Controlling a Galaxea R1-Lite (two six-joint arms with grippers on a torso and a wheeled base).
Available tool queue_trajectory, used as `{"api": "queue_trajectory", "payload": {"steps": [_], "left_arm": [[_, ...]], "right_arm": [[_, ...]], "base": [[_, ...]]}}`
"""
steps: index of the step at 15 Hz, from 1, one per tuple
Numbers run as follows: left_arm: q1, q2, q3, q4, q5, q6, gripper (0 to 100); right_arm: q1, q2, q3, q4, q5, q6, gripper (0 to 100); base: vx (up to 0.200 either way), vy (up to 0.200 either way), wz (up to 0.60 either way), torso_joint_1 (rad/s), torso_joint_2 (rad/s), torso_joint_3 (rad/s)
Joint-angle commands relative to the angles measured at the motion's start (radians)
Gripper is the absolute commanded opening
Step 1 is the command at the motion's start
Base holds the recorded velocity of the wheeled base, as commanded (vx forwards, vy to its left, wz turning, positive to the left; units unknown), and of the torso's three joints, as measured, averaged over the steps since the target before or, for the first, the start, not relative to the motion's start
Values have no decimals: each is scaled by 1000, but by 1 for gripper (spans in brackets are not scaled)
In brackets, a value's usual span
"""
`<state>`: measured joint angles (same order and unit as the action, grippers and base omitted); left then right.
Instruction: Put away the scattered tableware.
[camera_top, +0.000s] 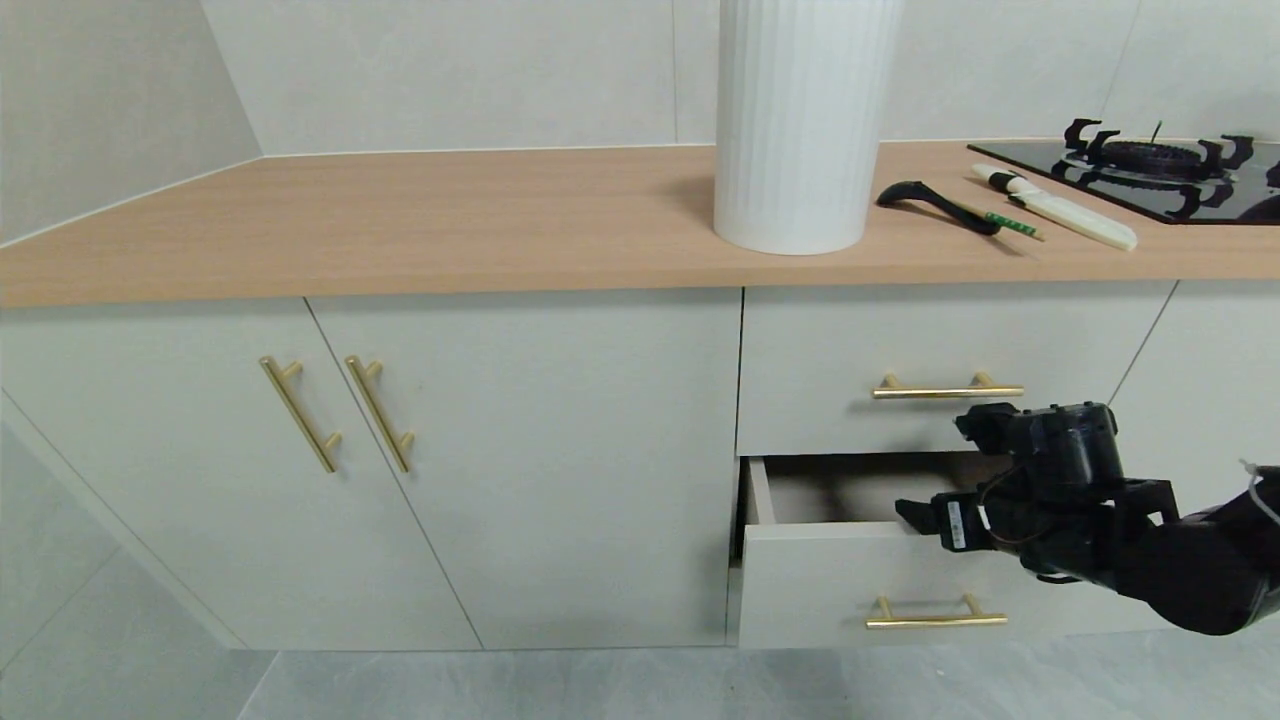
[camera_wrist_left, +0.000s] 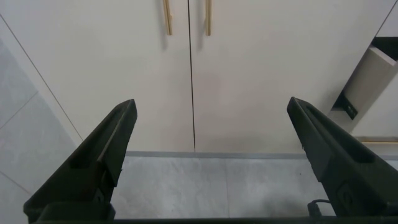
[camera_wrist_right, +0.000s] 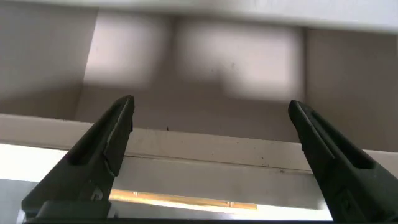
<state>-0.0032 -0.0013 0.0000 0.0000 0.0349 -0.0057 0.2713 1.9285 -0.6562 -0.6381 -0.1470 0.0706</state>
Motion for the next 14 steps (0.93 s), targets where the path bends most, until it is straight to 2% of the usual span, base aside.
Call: {"api": "queue_trajectory", "payload": {"steps": [1, 3, 6, 10, 14], "left_arm": [[0, 1, 0, 0, 0, 0, 100], [0, 1, 0, 0, 0, 0, 100], [0, 1, 0, 0, 0, 0, 100], [0, 1, 0, 0, 0, 0, 100], [0, 1, 0, 0, 0, 0, 100]], "right_arm": [[0, -75, -14, 77, 29, 0, 100], [0, -103, -28, 156, 35, 0, 100], [2, -161, -76, 367, 57, 0, 100], [26, -209, -108, 581, 63, -8, 100], [36, -214, -126, 712, 64, -54, 100]], "base": [[0, 0, 0, 0, 0, 0], [0, 0, 0, 0, 0, 0], [0, 0, 0, 0, 0, 0], [0, 0, 0, 0, 0, 0], [0, 0, 0, 0, 0, 0]]}}
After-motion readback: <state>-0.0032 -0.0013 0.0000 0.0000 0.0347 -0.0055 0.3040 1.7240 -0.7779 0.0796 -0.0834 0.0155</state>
